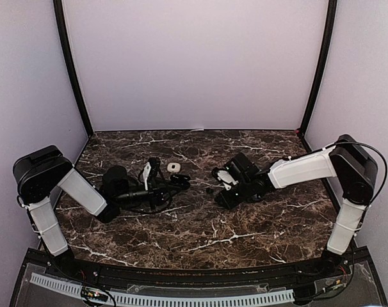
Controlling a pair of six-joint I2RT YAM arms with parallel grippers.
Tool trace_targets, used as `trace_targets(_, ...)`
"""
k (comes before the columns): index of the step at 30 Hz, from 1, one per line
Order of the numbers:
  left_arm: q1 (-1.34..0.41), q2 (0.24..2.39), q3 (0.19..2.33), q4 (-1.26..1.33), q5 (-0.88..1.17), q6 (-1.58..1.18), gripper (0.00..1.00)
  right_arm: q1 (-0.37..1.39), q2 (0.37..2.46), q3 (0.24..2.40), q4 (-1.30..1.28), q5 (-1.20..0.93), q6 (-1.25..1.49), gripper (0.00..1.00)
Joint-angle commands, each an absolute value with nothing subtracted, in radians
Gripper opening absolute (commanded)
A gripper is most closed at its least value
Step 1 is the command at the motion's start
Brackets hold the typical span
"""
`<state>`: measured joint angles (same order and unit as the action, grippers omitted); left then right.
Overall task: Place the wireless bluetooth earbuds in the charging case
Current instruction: Adjust the right earbud at the center of the board.
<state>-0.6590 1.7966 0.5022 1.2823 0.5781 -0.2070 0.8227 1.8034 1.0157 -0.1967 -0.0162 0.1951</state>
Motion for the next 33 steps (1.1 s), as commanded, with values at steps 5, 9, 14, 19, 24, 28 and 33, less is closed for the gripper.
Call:
trace_targets(5,-0.654,1.756,0.504,1.279,0.593,-0.188,0.06,0.830,1.838,1.032,-0.122,-0.019,0.084,0.34)
trace_targets(9,-0.655,1.756,0.503,1.282,0.601,-0.186,0.06,0.833,1.855,1.032,-0.107,-0.018,0.018,0.34)
trace_targets(14,-0.655,1.756,0.503,1.287,0.612,-0.183,0.06,0.833,1.869,1.033,-0.100,-0.017,-0.032,0.31)
trace_targets(19,-0.654,1.756,0.506,1.277,0.621,-0.168,0.06,0.833,1.874,1.033,-0.085,-0.035,-0.047,0.27)
trace_targets(24,-0.654,1.756,0.507,1.272,0.635,-0.154,0.06,0.832,1.866,1.037,-0.083,-0.053,-0.062,0.20)
trace_targets(28,-0.654,1.751,0.505,1.267,0.633,-0.141,0.06,0.832,1.860,1.039,-0.083,-0.059,-0.066,0.16)
trace_targets(33,-0.654,1.747,0.501,1.272,0.651,-0.115,0.06,0.833,1.823,1.018,-0.082,-0.072,-0.062,0.12)
